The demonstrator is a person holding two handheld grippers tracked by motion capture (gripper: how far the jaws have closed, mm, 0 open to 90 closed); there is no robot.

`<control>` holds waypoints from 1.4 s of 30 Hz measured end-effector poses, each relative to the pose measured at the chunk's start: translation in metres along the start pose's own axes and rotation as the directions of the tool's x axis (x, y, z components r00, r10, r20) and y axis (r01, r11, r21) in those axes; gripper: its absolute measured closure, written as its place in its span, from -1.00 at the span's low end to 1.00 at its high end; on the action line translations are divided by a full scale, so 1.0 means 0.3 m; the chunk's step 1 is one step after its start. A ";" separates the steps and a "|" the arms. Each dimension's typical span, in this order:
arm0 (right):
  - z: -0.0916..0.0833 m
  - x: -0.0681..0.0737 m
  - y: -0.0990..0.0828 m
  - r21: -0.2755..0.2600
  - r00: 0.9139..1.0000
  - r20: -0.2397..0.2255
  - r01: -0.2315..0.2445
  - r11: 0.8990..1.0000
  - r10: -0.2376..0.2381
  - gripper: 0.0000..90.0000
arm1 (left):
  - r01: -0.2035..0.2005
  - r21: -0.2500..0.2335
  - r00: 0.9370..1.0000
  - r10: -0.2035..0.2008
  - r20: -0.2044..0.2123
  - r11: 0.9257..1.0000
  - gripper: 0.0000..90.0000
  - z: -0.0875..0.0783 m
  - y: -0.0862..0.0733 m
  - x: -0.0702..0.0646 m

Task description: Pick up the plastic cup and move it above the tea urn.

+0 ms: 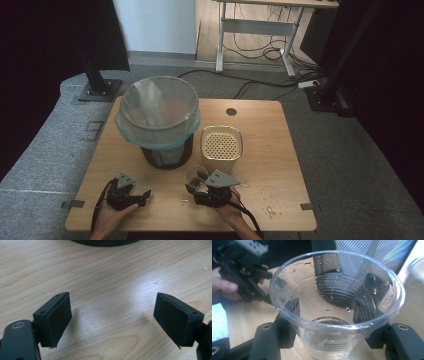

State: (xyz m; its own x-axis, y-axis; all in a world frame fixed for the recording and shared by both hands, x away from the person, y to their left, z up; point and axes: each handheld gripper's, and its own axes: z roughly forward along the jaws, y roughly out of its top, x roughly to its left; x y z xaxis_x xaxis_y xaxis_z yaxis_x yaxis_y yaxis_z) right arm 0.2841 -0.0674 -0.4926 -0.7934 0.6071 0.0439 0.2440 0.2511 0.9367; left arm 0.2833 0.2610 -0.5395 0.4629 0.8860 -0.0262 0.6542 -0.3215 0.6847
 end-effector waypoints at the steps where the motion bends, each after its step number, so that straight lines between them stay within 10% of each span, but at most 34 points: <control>1: -0.014 -0.006 0.010 -0.008 1.000 -0.001 -0.004 1.000 0.004 -0.14 | 0.002 0.000 1.000 -0.002 0.001 1.000 -0.67 0.000 0.000 0.001; 29: -0.237 -0.230 0.187 -0.207 0.989 0.124 -0.054 0.977 0.081 -0.11 | -0.001 0.021 1.000 0.001 0.021 1.000 -0.67 0.005 -0.003 0.011; 42: -0.244 -0.361 0.238 -0.198 0.976 0.195 -0.059 0.978 0.098 -0.10 | -0.016 0.030 0.999 0.016 0.028 0.999 -0.67 0.013 0.002 0.017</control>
State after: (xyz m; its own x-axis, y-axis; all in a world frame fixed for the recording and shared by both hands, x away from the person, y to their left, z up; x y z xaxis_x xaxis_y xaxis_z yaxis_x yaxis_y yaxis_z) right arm 0.3465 -0.1705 -0.4052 -0.6418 0.7639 0.0671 0.1751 0.0608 0.9827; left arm 0.2883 0.2641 -0.5422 0.4895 0.8713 -0.0357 0.6641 -0.3459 0.6628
